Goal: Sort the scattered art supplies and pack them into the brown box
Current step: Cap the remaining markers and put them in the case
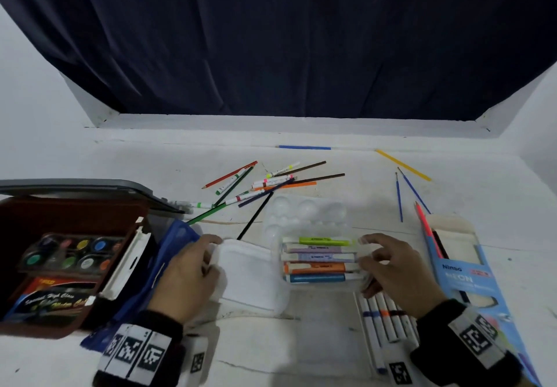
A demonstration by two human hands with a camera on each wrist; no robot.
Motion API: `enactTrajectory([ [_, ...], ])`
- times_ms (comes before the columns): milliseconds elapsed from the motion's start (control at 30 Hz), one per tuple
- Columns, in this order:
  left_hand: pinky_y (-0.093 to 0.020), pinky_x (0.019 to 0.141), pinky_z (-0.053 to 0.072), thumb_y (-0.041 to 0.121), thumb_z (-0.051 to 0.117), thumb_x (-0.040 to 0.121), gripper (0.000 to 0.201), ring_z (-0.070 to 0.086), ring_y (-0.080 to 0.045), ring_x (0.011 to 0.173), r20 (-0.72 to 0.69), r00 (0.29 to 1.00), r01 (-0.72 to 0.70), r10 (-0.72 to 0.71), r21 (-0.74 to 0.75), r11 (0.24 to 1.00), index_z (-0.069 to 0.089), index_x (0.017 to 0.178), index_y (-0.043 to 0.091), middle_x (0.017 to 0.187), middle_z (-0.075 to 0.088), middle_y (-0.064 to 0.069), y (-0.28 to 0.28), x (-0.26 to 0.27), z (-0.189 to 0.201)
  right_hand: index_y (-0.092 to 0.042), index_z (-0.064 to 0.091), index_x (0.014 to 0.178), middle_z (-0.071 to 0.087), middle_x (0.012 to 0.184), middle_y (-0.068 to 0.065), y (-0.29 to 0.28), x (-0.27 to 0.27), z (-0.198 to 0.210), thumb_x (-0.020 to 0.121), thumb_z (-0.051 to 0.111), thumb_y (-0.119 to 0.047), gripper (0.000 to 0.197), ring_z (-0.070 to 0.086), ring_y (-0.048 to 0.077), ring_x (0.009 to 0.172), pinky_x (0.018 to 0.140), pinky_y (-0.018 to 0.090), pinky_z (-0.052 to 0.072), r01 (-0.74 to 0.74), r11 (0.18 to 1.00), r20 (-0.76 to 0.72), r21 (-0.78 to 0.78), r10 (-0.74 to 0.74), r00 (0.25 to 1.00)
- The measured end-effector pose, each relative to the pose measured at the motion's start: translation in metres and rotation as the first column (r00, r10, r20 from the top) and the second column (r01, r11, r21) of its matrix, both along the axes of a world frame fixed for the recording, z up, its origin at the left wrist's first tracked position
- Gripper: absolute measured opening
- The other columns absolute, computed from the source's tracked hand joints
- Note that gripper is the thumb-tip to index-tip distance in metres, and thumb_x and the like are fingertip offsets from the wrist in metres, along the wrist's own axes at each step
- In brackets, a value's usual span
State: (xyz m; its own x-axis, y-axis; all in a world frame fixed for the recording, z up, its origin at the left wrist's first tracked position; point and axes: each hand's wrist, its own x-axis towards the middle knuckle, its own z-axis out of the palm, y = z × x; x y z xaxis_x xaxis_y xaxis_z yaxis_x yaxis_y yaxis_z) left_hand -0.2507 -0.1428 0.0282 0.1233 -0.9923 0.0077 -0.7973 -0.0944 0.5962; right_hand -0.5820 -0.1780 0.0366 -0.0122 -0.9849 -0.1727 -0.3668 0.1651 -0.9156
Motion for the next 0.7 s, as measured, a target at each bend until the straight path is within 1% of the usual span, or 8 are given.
enactTrajectory([
  [133,-0.039,0.076,0.047,-0.005,0.063,0.083,0.046,0.056,-0.025,0.081,0.043,0.997,-0.057,0.065,-0.163,0.985,0.062,0.124,0.015,0.087,0.052,-0.002,-0.002,-0.009,0.015,-0.018,0.062,0.099,0.067,0.077,0.018,-0.01,-0.011,-0.001,0.09,0.064,0.0,0.02,0.068,0.036,0.052,0.054,0.043,0.06,-0.041,0.999,0.038,0.022,0.041,0.998],
  [233,-0.035,0.074,0.042,-0.003,0.062,0.086,0.049,0.052,-0.022,0.083,0.068,0.986,-0.13,0.153,-0.272,0.954,0.059,0.132,0.013,0.097,0.052,-0.005,-0.002,-0.014,0.034,-0.019,0.062,0.099,0.069,0.078,0.015,-0.02,-0.016,0.0,0.09,0.064,-0.002,0.02,0.069,0.035,0.053,0.056,0.044,0.06,-0.073,0.997,0.054,0.022,0.072,0.996],
  [333,-0.032,0.072,0.039,-0.002,0.059,0.09,0.048,0.051,-0.018,0.082,0.015,0.975,-0.2,0.221,-0.371,0.907,0.056,0.135,0.011,0.102,0.05,-0.007,0.002,-0.02,0.051,-0.019,0.061,0.1,0.07,0.077,0.013,-0.03,-0.023,-0.001,0.09,0.065,-0.002,0.02,0.069,0.035,0.054,0.057,0.043,0.061,-0.098,0.995,0.058,0.032,0.096,0.994],
  [433,-0.033,0.076,0.044,0.001,0.056,0.094,0.046,0.055,-0.021,0.093,-0.118,0.972,-0.232,0.201,-0.406,0.884,0.054,0.137,0.017,0.11,0.054,-0.006,0.006,-0.027,0.056,-0.014,0.061,0.104,0.069,0.075,0.017,-0.043,-0.028,-0.004,0.089,0.065,-0.001,0.02,0.069,0.037,0.056,0.059,0.046,0.061,-0.121,0.991,0.068,0.06,0.117,0.991],
  [500,-0.038,0.08,0.051,0.002,0.056,0.096,0.043,0.059,-0.022,0.096,-0.307,0.942,-0.248,0.138,-0.358,0.9,0.056,0.133,0.022,0.112,0.058,-0.006,0.002,-0.036,0.051,-0.013,0.059,0.105,0.07,0.077,0.02,-0.055,-0.029,-0.008,0.089,0.065,-0.003,0.02,0.07,0.037,0.058,0.061,0.048,0.061,-0.141,0.985,0.065,0.094,0.136,0.989],
  [567,-0.034,0.074,0.052,-0.005,0.057,0.095,0.043,0.062,-0.016,0.081,-0.504,0.861,-0.24,0.068,-0.285,0.928,0.058,0.129,0.022,0.104,0.058,-0.013,-0.009,-0.052,0.04,-0.013,0.057,0.108,0.069,0.081,0.023,-0.067,-0.029,-0.012,0.089,0.066,-0.004,0.022,0.071,0.036,0.059,0.061,0.047,0.061,-0.157,0.981,0.052,0.115,0.152,0.987],
  [600,-0.031,0.068,0.051,-0.009,0.058,0.093,0.046,0.06,-0.011,0.071,-0.554,0.831,-0.22,0.038,-0.266,0.938,0.058,0.128,0.02,0.098,0.056,-0.014,-0.016,-0.062,0.034,-0.013,0.057,0.109,0.067,0.083,0.025,-0.072,-0.029,-0.014,0.09,0.066,-0.005,0.023,0.071,0.036,0.059,0.06,0.047,0.061,-0.167,0.979,0.046,0.119,0.163,0.986],
  [700,-0.024,0.059,0.049,-0.012,0.059,0.091,0.05,0.056,-0.009,0.06,-0.601,0.799,-0.118,-0.009,-0.172,0.978,0.056,0.129,0.021,0.088,0.051,-0.006,-0.037,-0.092,0.013,-0.009,0.057,0.111,0.062,0.095,0.03,-0.082,-0.03,-0.019,0.088,0.066,-0.003,0.025,0.07,0.037,0.057,0.056,0.044,0.061,-0.202,0.969,0.049,0.139,0.197,0.979],
])
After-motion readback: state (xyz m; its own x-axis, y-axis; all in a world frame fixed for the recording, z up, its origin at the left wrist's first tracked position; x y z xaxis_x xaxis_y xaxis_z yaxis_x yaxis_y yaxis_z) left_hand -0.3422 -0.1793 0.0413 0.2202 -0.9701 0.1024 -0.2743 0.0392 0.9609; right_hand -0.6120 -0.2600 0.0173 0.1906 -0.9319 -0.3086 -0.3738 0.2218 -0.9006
